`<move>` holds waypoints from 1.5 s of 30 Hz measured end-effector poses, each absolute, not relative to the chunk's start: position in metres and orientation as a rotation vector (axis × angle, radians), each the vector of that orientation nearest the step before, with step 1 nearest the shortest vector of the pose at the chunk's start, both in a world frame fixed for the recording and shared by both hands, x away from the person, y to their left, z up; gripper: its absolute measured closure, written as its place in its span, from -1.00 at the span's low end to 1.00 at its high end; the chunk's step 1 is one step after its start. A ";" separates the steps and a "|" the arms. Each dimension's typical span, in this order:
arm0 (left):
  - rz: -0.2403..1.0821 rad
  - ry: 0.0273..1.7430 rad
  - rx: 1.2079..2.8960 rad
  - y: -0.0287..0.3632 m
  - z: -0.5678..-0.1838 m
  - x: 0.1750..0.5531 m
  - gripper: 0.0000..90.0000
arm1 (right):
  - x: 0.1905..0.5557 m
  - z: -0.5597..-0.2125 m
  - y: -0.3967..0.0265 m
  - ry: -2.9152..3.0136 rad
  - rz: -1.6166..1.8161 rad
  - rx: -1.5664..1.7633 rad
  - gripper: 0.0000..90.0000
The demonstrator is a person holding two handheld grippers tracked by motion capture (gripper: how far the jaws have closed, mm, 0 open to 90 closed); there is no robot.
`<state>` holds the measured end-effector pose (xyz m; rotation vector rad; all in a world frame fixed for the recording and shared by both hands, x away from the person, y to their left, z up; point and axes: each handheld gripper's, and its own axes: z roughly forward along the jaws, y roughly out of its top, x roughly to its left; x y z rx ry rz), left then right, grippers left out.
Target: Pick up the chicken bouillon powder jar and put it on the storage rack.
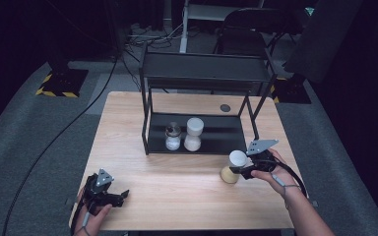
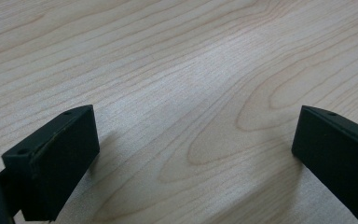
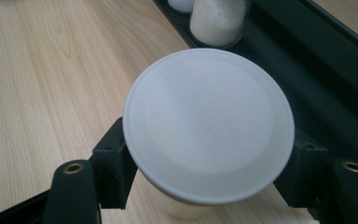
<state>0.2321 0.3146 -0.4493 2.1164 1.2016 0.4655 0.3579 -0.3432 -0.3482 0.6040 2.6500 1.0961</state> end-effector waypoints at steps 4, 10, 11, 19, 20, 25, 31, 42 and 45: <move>0.465 1.202 2.116 0.315 -0.449 0.232 -0.99 | 0.358 -0.346 -0.341 2.659 1.082 0.598 -0.25; 0.466 1.202 2.116 0.315 -0.449 0.232 -0.99 | 0.360 -0.341 -0.341 2.669 1.095 0.598 -0.25; 0.466 1.202 2.116 0.315 -0.449 0.232 -0.99 | 0.359 -0.339 -0.341 2.668 1.094 0.595 -0.25; 0.465 1.203 2.116 0.315 -0.449 0.232 -0.99 | 0.359 -0.320 -0.340 2.640 1.093 0.574 -0.25; 0.464 1.204 2.115 0.314 -0.449 0.232 -0.99 | 0.360 -0.318 -0.340 2.637 1.094 0.572 -0.25; 0.466 1.204 2.115 0.314 -0.449 0.232 -0.99 | 0.363 -0.306 -0.339 2.626 1.091 0.566 -0.25; 0.465 1.204 2.114 0.314 -0.449 0.232 -0.99 | 0.370 -0.294 -0.335 2.615 1.090 0.557 -0.25; 0.467 1.205 2.113 0.314 -0.450 0.232 -0.99 | 0.387 -0.277 -0.325 2.600 1.100 0.545 -0.25; 0.467 1.205 2.113 0.314 -0.449 0.232 -0.99 | 0.394 -0.275 -0.323 2.597 1.105 0.550 -0.25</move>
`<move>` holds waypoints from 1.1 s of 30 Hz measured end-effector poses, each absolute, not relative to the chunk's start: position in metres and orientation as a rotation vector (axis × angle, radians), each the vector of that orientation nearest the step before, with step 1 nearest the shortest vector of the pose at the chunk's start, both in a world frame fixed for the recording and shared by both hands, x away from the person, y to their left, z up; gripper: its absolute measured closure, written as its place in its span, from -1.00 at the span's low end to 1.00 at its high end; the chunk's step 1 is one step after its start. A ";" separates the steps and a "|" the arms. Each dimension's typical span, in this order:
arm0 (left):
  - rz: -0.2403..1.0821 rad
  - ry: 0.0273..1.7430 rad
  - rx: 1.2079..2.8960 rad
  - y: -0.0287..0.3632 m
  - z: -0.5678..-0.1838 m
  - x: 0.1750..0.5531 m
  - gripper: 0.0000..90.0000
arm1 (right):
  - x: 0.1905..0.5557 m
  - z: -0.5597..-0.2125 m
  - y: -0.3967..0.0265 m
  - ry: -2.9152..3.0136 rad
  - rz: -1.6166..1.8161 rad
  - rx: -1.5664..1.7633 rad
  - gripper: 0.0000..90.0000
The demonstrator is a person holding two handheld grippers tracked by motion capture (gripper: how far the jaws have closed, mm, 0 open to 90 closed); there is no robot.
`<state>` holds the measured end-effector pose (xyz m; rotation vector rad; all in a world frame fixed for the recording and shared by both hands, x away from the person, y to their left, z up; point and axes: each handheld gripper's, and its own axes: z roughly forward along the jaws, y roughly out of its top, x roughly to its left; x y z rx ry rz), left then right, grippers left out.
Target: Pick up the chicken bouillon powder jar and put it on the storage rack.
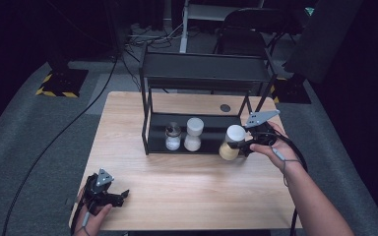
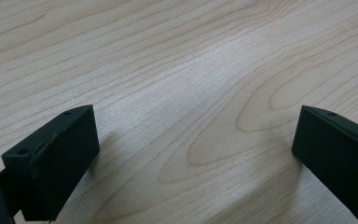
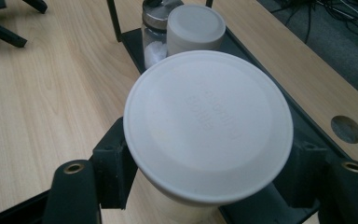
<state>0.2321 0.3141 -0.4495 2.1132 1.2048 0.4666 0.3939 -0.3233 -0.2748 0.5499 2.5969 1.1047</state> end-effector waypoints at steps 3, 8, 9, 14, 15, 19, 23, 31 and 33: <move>0.466 1.205 2.114 0.314 -0.449 0.232 -0.99 | 0.400 -0.273 -0.322 2.594 1.100 0.559 -0.25; 0.467 1.205 2.113 0.314 -0.450 0.232 -0.99 | 0.411 -0.270 -0.320 2.584 1.099 0.569 -0.25; 0.467 1.205 2.113 0.314 -0.450 0.232 -0.99 | 0.412 -0.270 -0.319 2.580 1.098 0.570 -0.25; 0.467 1.205 2.113 0.314 -0.449 0.232 -0.99 | 0.423 -0.272 -0.316 2.579 1.094 0.578 -0.25; 0.467 1.205 2.113 0.314 -0.449 0.232 -0.99 | 0.425 -0.273 -0.315 2.579 1.095 0.583 -0.25; 0.467 1.206 2.112 0.314 -0.450 0.232 -0.99 | 0.433 -0.276 -0.312 2.576 1.093 0.593 -0.25; 0.469 1.210 2.110 0.313 -0.450 0.232 -0.99 | 0.441 -0.280 -0.307 2.585 1.087 0.598 -0.25; 0.469 1.210 2.111 0.313 -0.449 0.232 -0.99 | 0.454 -0.292 -0.299 2.602 1.079 0.611 -0.25; 0.469 1.209 2.111 0.313 -0.449 0.232 -0.99 | 0.457 -0.295 -0.296 2.608 1.074 0.609 -0.25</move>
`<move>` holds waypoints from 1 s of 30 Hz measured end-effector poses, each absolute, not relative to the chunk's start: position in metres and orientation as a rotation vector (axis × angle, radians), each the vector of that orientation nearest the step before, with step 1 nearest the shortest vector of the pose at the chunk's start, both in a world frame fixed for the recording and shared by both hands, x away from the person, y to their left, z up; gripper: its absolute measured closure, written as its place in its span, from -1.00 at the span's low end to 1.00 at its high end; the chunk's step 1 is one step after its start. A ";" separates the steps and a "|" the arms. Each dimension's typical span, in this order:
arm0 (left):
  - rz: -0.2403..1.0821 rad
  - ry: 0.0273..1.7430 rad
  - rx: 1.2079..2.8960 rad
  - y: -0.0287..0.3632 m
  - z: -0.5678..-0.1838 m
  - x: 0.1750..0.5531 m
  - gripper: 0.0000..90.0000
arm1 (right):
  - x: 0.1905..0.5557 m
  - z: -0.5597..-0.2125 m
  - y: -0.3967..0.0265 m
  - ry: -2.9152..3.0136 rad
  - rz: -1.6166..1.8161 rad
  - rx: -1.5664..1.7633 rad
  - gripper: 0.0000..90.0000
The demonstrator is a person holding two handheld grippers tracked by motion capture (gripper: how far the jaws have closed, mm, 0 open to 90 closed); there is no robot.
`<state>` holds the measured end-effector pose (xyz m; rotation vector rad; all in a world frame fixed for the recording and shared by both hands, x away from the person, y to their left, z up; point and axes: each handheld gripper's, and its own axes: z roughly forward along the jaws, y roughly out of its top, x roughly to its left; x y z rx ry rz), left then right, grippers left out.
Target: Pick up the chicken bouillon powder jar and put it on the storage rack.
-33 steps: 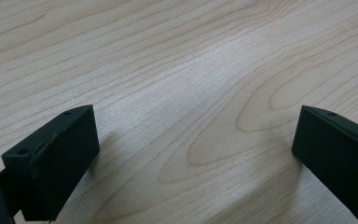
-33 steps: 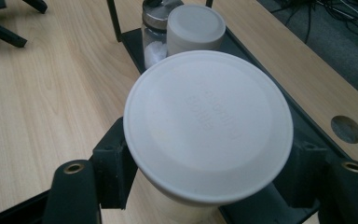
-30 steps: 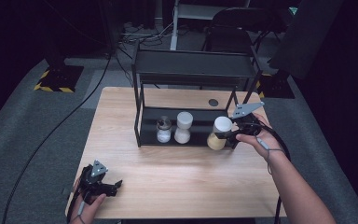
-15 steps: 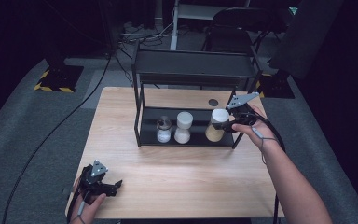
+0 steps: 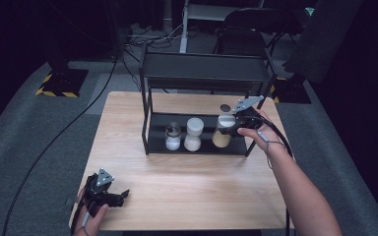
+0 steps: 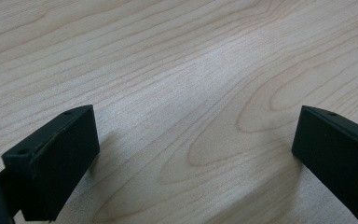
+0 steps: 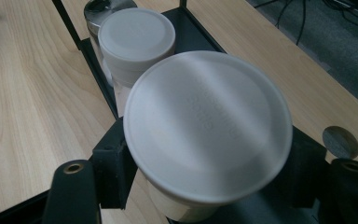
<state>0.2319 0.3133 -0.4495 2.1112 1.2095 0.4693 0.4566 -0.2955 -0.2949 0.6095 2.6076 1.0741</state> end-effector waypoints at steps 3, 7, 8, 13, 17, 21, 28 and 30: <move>0.469 1.210 2.111 0.313 -0.450 0.232 -0.99 | 0.460 -0.298 -0.292 2.616 1.069 0.613 -0.25; 0.469 1.210 2.111 0.313 -0.449 0.232 -0.99 | 0.465 -0.306 -0.286 2.627 1.065 0.612 -0.25; 0.469 1.210 2.111 0.313 -0.449 0.232 -0.99 | 0.466 -0.308 -0.285 2.627 1.065 0.612 -0.25; 0.469 1.210 2.111 0.313 -0.449 0.232 -0.99 | 0.471 -0.317 -0.279 2.639 1.070 0.626 -0.25; 0.469 1.210 2.111 0.313 -0.450 0.232 -0.99 | 0.473 -0.321 -0.273 2.646 1.053 0.622 -0.25; 0.469 1.210 2.111 0.313 -0.449 0.232 -0.99 | 0.475 -0.325 -0.270 2.655 1.055 0.619 -0.25; 0.470 1.209 2.112 0.313 -0.449 0.232 -0.99 | 0.475 -0.329 -0.270 2.663 1.054 0.621 -0.25; 0.469 1.210 2.111 0.313 -0.449 0.232 -0.99 | 0.476 -0.329 -0.271 2.663 1.054 0.624 -0.25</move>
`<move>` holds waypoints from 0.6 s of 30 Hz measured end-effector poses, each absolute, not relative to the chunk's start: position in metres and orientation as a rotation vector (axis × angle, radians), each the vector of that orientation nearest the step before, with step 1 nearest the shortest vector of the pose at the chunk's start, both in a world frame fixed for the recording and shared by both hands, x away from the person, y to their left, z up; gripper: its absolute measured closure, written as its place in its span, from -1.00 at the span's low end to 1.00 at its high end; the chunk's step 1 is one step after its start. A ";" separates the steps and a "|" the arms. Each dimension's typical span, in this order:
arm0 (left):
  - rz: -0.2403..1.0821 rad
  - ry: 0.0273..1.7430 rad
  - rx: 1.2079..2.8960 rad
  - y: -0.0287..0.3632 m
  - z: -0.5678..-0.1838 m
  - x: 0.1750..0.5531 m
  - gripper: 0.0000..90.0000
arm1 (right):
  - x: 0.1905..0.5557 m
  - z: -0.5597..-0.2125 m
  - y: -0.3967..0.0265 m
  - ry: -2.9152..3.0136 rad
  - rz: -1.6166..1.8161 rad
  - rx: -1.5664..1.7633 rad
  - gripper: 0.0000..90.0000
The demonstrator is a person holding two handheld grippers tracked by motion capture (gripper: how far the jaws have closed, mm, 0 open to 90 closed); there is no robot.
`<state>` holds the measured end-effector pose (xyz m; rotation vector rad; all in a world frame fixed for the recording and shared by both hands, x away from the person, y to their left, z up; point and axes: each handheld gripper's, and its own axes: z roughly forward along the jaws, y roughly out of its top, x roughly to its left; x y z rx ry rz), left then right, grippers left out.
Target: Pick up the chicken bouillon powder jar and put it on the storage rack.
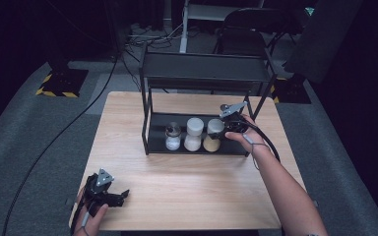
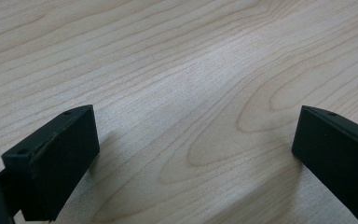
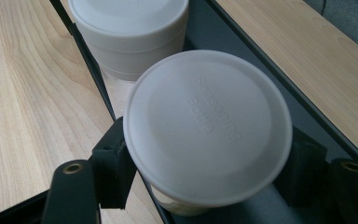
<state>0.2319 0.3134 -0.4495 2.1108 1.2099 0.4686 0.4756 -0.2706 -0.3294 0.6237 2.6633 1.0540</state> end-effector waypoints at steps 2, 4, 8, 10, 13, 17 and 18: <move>0.468 1.210 2.111 0.313 -0.449 0.232 -0.99 | 0.476 -0.329 -0.270 2.664 1.049 0.630 -0.26; 0.469 1.209 2.112 0.313 -0.449 0.232 -0.99 | 0.476 -0.329 -0.271 2.663 1.048 0.635 -0.26; 0.470 1.208 2.113 0.313 -0.449 0.232 -0.99 | 0.476 -0.329 -0.274 2.652 1.056 0.641 -0.32; 0.468 1.209 2.112 0.313 -0.449 0.232 -0.99 | 0.475 -0.328 -0.274 2.650 1.050 0.632 -0.34; 0.469 1.208 2.112 0.313 -0.449 0.232 -0.99 | 0.473 -0.325 -0.277 2.636 1.061 0.639 -0.53; 0.468 1.209 2.113 0.313 -0.449 0.233 -0.99 | 0.465 -0.318 -0.282 2.605 1.080 0.639 -0.69; 0.468 1.209 2.113 0.313 -0.449 0.233 -0.99 | 0.463 -0.316 -0.284 2.599 1.081 0.639 -0.72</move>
